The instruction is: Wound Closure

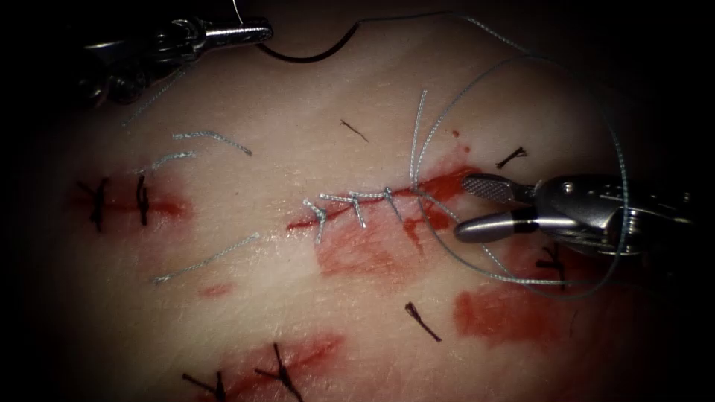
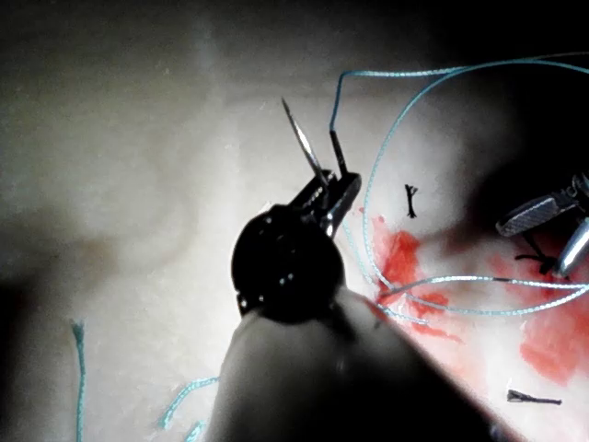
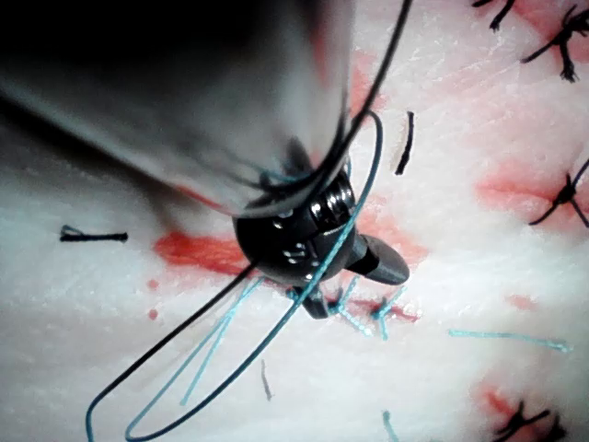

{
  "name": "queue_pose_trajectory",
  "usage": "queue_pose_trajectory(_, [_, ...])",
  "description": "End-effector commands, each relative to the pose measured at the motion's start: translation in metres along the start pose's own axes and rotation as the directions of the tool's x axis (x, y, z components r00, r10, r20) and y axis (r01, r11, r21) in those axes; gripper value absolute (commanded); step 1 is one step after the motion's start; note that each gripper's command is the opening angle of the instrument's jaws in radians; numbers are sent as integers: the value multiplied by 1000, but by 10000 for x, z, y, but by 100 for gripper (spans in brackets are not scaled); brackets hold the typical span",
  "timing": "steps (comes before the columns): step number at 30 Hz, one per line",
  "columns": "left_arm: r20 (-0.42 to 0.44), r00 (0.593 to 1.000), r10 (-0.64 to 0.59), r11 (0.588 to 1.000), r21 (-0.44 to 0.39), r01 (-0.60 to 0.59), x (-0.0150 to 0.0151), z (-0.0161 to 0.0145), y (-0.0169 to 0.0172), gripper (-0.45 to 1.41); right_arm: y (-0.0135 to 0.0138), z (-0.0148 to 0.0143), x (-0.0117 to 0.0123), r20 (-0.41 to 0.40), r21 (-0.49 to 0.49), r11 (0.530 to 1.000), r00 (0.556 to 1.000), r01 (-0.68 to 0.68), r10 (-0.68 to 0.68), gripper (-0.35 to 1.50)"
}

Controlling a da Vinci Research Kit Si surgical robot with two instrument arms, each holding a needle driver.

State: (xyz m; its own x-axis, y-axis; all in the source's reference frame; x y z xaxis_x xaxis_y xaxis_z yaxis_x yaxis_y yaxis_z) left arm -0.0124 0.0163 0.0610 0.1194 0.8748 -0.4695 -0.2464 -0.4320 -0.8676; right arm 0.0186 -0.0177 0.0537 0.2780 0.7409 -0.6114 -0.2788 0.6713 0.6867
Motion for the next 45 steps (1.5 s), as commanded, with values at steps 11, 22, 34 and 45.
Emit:
queue_pose_trajectory(11, [2, 1000, 2, 1000, 0, -2, -5, 7, -3, -45, -13, 39, -59, 156, 9, 994, 982, -113, 110, 14])
queue_pose_trajectory(22, [2, 1000, 2, 1000, 1, -2, -5, 7, -3, -45, 3, 45, -75, 189, -23, 995, 977, -99, 101, 79])
queue_pose_trajectory(34, [2, 1000, 2, 1000, 2, -2, -6, 8, -2, -45, 12, 52, -88, 217, -78, 995, 973, -61, 77, 76])
queue_pose_trajectory(45, [3, 1000, 1, 1000, 0, -1, -6, 8, -1, -45, 10, 22, -100, 274, -80, 995, 959, -52, 72, -35])
